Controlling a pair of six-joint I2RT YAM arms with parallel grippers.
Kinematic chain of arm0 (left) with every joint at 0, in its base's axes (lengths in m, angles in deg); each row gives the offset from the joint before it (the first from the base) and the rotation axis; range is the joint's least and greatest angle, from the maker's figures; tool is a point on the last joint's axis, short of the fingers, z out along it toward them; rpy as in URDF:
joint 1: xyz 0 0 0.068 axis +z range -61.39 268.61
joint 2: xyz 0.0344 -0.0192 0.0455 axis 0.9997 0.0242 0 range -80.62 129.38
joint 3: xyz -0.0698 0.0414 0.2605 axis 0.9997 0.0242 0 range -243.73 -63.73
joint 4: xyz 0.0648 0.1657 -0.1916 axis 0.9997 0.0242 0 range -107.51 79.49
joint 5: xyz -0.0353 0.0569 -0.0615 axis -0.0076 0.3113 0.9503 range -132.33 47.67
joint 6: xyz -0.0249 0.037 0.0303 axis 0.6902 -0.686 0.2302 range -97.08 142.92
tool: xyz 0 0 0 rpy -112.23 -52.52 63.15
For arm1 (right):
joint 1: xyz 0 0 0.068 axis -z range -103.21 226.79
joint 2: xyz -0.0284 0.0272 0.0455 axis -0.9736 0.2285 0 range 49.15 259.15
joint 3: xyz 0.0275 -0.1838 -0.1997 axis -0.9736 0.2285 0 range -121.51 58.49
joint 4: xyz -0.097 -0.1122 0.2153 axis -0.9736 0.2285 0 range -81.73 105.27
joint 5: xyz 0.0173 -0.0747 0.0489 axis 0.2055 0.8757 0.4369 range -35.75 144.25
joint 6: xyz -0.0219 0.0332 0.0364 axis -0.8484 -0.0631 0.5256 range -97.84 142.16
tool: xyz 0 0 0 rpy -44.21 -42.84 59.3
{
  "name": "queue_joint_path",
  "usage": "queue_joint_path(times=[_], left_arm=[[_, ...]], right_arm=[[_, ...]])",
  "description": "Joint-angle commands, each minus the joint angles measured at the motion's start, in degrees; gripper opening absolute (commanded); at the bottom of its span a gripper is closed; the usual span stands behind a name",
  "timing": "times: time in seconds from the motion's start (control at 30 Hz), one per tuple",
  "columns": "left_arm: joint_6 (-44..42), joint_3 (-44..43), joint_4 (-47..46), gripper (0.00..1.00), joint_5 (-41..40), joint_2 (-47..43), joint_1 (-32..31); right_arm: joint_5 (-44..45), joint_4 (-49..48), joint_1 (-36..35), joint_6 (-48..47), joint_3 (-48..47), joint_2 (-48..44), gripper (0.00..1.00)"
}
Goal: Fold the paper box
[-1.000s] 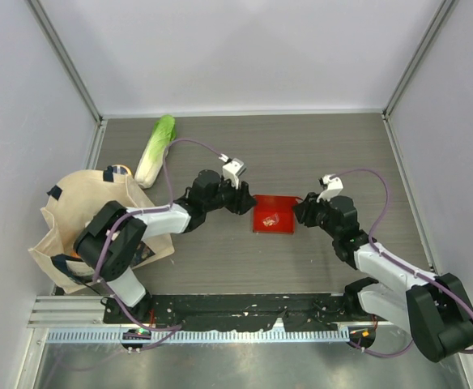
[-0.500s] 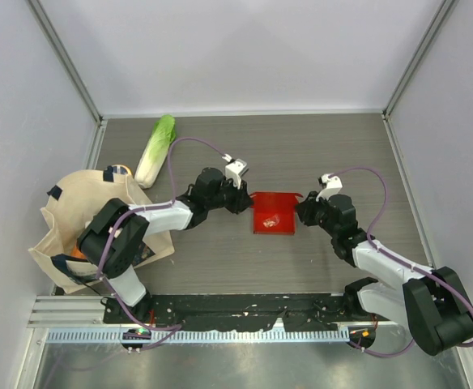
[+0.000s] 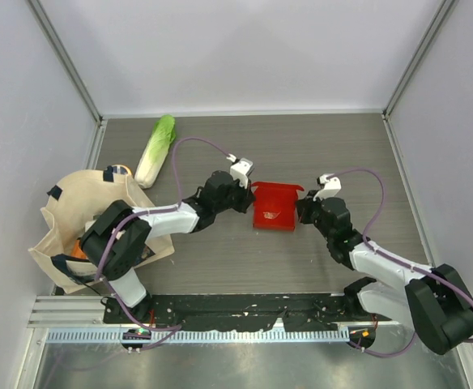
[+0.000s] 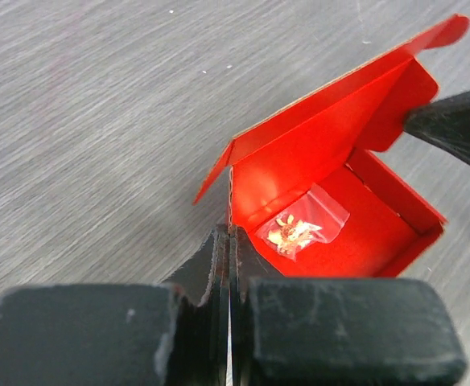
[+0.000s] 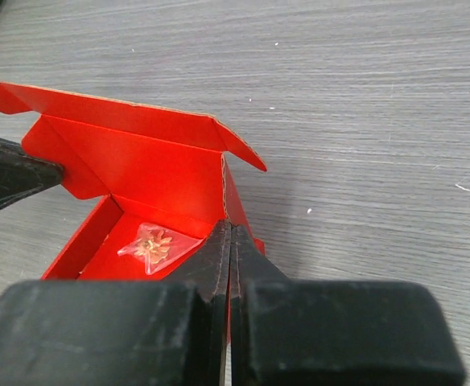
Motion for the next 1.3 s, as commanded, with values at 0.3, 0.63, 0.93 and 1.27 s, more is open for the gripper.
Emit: queue_joint_path(times=[0.3, 0.63, 0.93, 1.27], left_arm=[[1.96, -1.09, -9.39, 0.0, -34.92, 0.5, -6.06], [5.82, 2.16, -18.27, 0.0, -32.91, 2.96, -6.06], [10.66, 8.31, -24.78, 0.0, -30.09, 1.73, -6.76], [11.02, 7.71, -16.35, 0.09, -26.05, -0.99, -6.85]], right_arm=[[42.0, -22.25, -18.85, -1.22, -4.97, 14.3, 0.01], [54.67, -32.81, -24.83, -1.93, -5.51, 25.12, 0.01], [58.81, -43.19, -29.93, -2.46, -2.52, 31.53, 0.01], [52.23, -45.74, -30.73, -4.91, 1.35, 30.4, 0.01]])
